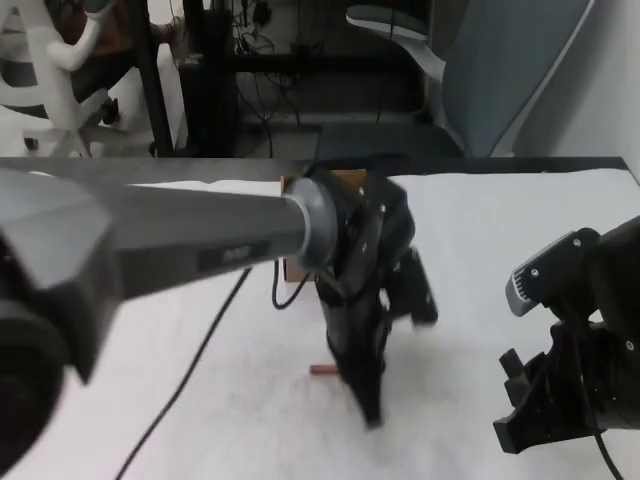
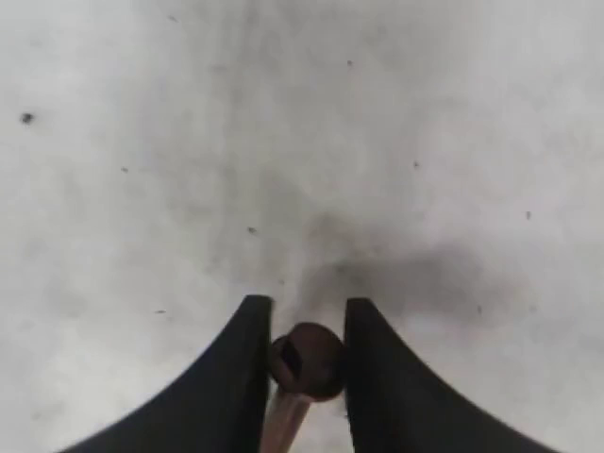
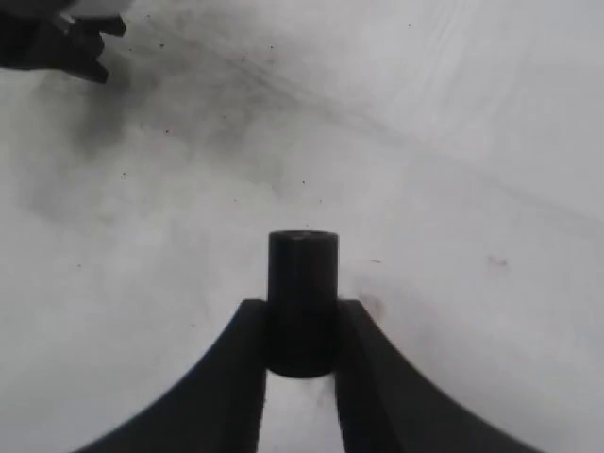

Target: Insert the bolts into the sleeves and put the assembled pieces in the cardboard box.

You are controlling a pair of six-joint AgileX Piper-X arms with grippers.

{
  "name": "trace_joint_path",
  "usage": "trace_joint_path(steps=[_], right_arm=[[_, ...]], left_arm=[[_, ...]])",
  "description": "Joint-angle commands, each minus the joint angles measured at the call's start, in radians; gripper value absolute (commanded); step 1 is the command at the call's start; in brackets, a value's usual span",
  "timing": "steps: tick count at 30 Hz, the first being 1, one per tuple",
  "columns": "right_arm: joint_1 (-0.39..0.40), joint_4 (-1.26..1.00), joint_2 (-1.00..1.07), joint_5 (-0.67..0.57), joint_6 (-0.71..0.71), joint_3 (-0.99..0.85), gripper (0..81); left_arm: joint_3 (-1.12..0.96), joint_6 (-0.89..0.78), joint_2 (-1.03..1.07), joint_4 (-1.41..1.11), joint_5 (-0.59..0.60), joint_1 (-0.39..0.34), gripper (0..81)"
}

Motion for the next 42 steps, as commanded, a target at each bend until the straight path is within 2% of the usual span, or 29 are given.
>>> trace_joint_path(steps=[1,4,6,8,13,18,23,26,31,37,42], right_arm=[[-0.003,-0.018,-0.03,-0.005,0.007,0.007,0.6],[-0.003,-0.151,-0.08,-0.133,0.007,0.067,0.6],[0.006,-0.279,-0.123,-0.244,0.011,0.139,0.6],[0.024,-0.419,-0.174,-0.297,0.015,0.219,0.6],[0.079,-0.758,-0.255,-0.353,0.013,0.401,0.6],[0.144,-1.186,-0.238,-0.351,0.059,0.526,0.6],[0.192,-1.266,-0.185,-0.35,0.059,0.54,0.6],[0.196,-1.275,-0.148,-0.335,0.059,0.54,0.6],[0.196,-1.292,-0.077,-0.336,0.056,0.54,0.6],[0.196,-1.295,-0.053,-0.351,0.049,0.54,0.6],[0.197,-1.295,-0.053,-0.384,-0.036,0.54,0.6]], left_arm=[[-0.01,-0.174,-0.144,-0.114,0.064,0.003,1.8],[0.019,-0.318,-0.27,-0.227,0.213,0.019,1.8],[0.072,-0.398,-0.37,-0.322,0.221,0.028,1.8],[0.16,-0.415,-0.476,-0.43,0.218,0.037,1.8],[0.459,-0.515,-0.722,-0.713,0.221,0.047,1.8],[0.793,-0.733,-0.893,-1.129,0.212,0.041,1.8],[0.995,-0.931,-0.894,-1.475,0.146,0.015,1.8],[1.015,-1.016,-0.892,-1.512,0.176,0.009,1.8],[1.012,-1.027,-0.892,-1.508,0.215,-0.027,1.8],[1.011,-1.065,-0.892,-1.361,0.308,-0.031,1.8],[1.008,-1.076,-0.892,-1.32,0.324,-0.03,1.8]])
